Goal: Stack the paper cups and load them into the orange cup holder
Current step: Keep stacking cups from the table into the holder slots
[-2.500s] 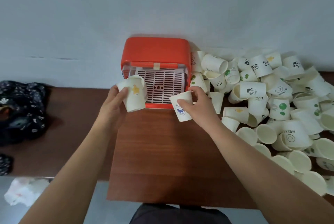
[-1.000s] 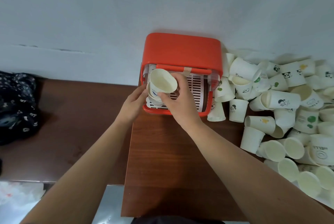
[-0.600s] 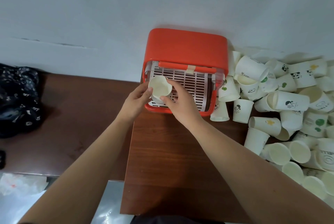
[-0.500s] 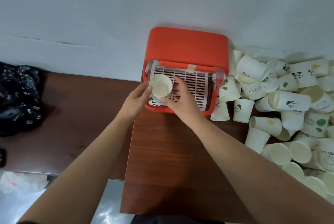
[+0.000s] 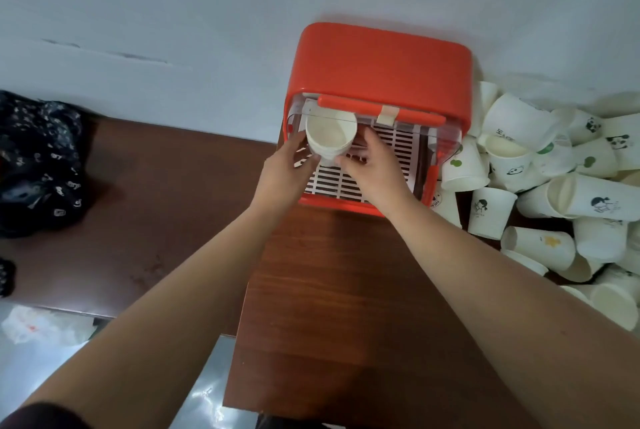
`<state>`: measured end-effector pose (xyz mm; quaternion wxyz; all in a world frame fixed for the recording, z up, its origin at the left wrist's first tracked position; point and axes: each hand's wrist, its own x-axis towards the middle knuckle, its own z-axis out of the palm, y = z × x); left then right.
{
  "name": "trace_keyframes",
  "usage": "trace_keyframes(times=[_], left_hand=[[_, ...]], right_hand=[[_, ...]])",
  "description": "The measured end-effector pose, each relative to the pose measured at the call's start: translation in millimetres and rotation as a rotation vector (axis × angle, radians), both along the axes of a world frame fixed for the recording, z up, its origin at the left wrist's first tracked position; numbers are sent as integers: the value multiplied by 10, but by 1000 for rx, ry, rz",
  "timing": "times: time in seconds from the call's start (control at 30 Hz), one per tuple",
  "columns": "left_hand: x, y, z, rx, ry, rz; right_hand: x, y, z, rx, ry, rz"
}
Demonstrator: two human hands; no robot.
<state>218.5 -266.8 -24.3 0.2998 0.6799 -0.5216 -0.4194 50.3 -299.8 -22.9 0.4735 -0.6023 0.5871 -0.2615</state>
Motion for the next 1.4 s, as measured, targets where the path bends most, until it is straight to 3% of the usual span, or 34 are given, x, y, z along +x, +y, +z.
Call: trace_keyframes(times=[0.33, 0.53, 0.77, 0.93, 1.07, 1.17, 1.4], left_hand=[[-312, -319, -158, -42, -107, 288], [-325, -345, -174, 23, -70, 194], [-201, 92, 4, 66, 23, 197], [-435, 316, 171, 27, -15, -12], [-962, 339, 304, -40, -63, -336], [-1449, 295, 335, -68, -125, -506], [-2279, 270, 104, 110, -455, -596]], right_hand=[[301, -394, -318, -55, -30, -125], [352, -456, -449, -76, 75, -138], [-54, -14, 50, 32, 180, -35], [-852, 773, 443, 18, 234, -38], [-1728, 1147, 483, -45, 453, -179], [-2294, 1266, 423, 27, 607, -241], [-2606, 1402, 143, 99, 747, -236]])
